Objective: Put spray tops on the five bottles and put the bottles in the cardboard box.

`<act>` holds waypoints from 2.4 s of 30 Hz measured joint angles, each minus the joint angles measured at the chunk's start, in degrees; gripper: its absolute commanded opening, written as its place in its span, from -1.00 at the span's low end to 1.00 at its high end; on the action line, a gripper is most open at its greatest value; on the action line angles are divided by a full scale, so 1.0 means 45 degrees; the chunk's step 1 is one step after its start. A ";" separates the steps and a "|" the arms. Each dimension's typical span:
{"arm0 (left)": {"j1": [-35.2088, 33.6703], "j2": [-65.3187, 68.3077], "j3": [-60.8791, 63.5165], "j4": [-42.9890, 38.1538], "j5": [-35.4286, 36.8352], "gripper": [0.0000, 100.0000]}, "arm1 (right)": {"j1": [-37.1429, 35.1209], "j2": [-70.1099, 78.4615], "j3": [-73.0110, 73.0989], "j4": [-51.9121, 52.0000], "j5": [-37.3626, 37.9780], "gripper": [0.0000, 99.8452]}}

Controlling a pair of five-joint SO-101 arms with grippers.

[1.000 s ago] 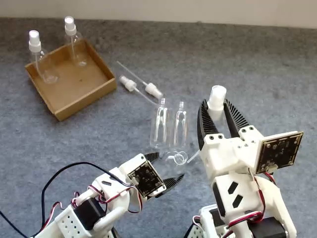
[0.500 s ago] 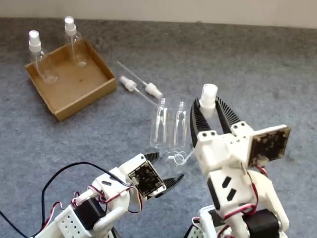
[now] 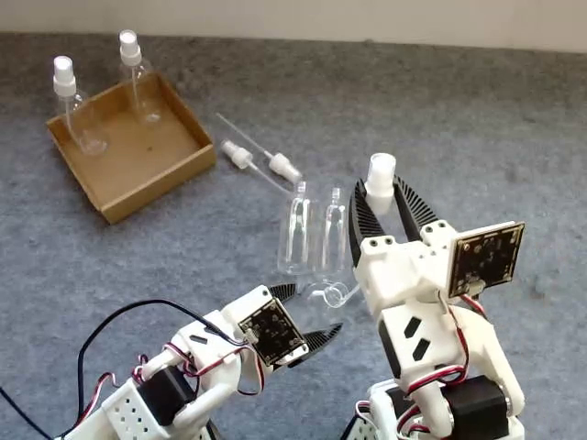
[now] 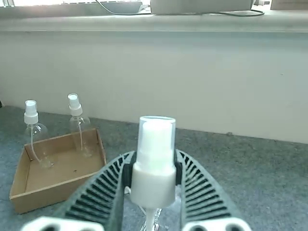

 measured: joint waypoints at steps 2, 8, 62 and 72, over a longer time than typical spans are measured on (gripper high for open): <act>0.0000 0.0000 0.0000 0.0000 0.0000 -0.80 | 0.0000 0.0000 0.0000 0.0000 0.0000 -0.92; -0.0039 0.0000 0.0000 0.0000 0.0000 -0.80 | -0.0020 0.0000 0.0020 -0.0625 0.0000 -0.92; -0.1778 -0.0020 0.0000 -0.1231 0.0000 -0.80 | -0.1446 0.0039 0.1348 -0.0098 -0.0039 -0.92; -0.1778 0.0000 0.0000 -0.1582 0.0000 -0.80 | -0.1836 0.0000 0.3204 -0.0098 -0.0059 -0.92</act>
